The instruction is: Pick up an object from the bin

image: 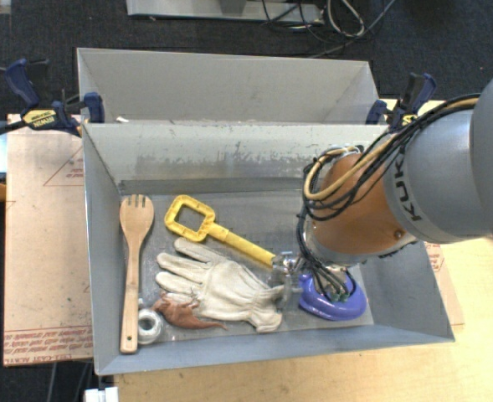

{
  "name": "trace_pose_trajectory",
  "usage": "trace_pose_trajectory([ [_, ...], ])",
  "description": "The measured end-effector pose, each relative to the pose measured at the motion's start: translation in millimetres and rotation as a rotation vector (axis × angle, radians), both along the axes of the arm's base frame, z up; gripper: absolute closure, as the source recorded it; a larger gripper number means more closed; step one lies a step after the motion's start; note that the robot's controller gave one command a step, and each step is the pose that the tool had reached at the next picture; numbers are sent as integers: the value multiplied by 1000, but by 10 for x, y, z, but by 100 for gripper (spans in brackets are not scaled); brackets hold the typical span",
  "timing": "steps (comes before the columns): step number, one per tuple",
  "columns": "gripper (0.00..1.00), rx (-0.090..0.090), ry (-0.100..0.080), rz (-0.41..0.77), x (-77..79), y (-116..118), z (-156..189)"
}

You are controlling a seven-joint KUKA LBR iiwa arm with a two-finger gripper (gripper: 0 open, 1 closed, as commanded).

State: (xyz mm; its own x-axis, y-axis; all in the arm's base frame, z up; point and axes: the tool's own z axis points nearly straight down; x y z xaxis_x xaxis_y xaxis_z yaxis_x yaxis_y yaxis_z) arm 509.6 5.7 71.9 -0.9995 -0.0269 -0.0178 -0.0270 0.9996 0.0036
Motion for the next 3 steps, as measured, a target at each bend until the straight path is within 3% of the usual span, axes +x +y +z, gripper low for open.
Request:
trace_pose_trajectory([
  [3,100,0,0,0,0,-1,3],
])
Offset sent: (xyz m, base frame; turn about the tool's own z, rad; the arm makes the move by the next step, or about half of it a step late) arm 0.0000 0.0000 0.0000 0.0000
